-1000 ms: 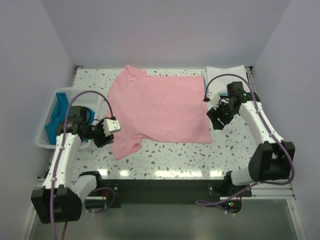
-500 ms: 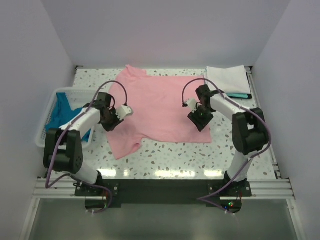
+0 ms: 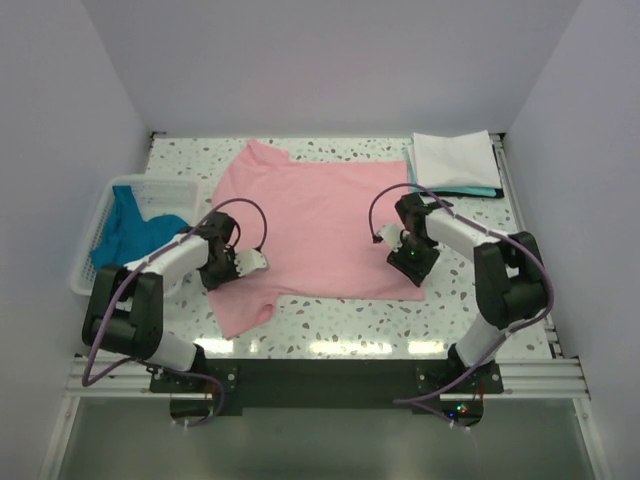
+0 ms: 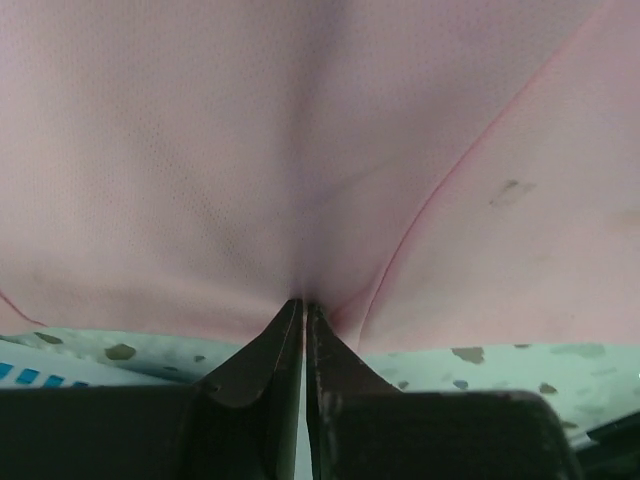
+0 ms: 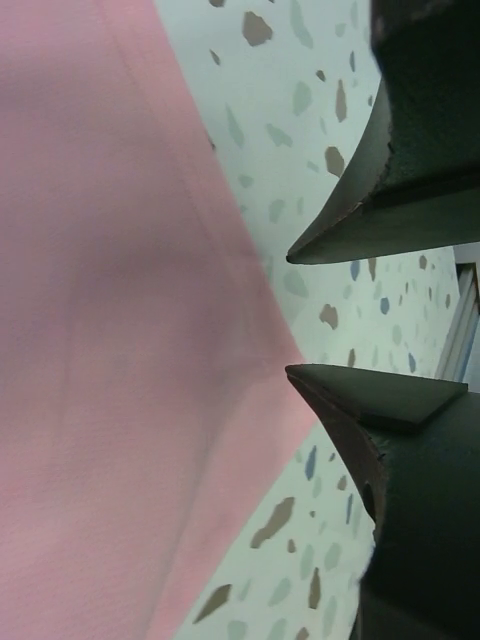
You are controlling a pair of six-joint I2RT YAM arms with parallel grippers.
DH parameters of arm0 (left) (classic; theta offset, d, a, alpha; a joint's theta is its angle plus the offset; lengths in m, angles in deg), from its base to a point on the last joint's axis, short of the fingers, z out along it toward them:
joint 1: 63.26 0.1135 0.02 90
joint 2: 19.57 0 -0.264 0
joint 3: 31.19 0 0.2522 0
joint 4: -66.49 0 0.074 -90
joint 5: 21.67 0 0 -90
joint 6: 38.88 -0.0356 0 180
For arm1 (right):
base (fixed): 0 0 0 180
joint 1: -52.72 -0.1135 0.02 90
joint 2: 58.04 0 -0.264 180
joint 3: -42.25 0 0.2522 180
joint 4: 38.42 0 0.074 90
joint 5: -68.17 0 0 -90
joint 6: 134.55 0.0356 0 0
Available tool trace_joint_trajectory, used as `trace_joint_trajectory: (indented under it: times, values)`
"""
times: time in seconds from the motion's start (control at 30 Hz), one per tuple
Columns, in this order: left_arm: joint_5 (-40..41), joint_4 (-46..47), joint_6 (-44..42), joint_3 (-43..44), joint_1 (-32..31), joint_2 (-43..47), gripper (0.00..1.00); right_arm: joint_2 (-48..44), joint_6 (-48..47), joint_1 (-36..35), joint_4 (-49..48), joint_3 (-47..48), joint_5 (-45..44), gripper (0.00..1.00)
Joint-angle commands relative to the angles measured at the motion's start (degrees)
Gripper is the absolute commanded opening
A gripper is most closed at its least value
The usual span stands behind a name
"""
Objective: Fold and stack the t-shirts
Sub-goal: Flatten the tshirt out
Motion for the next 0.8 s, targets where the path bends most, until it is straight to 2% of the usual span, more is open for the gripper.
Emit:
trace_joint_trajectory:
  times: [0.0, 0.13, 0.23, 0.33, 0.53, 0.63, 0.77]
  values:
    - [-0.5, -8.8, -5.7, -0.9, -0.9, 4.5, 0.1, -6.0, -3.0, -0.4, 4.6, -1.3, -1.0, 0.49]
    - [-7.3, -18.8, -9.5, 1.9, -3.5, 10.2, 0.1, -9.2, -5.8, -0.4, 11.7, 0.3, 0.8, 0.45]
    - [-9.5, -19.8, -6.5, 7.9, -3.3, 9.5, 0.1, -10.8, -6.0, -0.4, 16.2, 4.5, 4.9, 0.45]
    - [-10.8, -14.4, -0.7, 13.3, -3.0, 5.7, 0.08, -8.7, -2.1, -0.4, 14.4, 9.2, 6.9, 0.46]
    - [-5.0, -4.3, 9.1, 20.4, -2.8, -6.1, 0.06, -0.2, 2.7, -1.0, 7.4, 12.4, 5.9, 0.45]
    - [-3.0, -3.9, 9.5, 21.8, -2.9, -10.6, 0.04, 2.4, 2.7, -1.1, 5.4, 12.3, 4.1, 0.44]
    - [-2.3, -3.9, 8.7, 19.8, -3.1, -12.2, 0.02, 3.0, 0.5, -1.1, 4.2, 8.9, 1.6, 0.43]
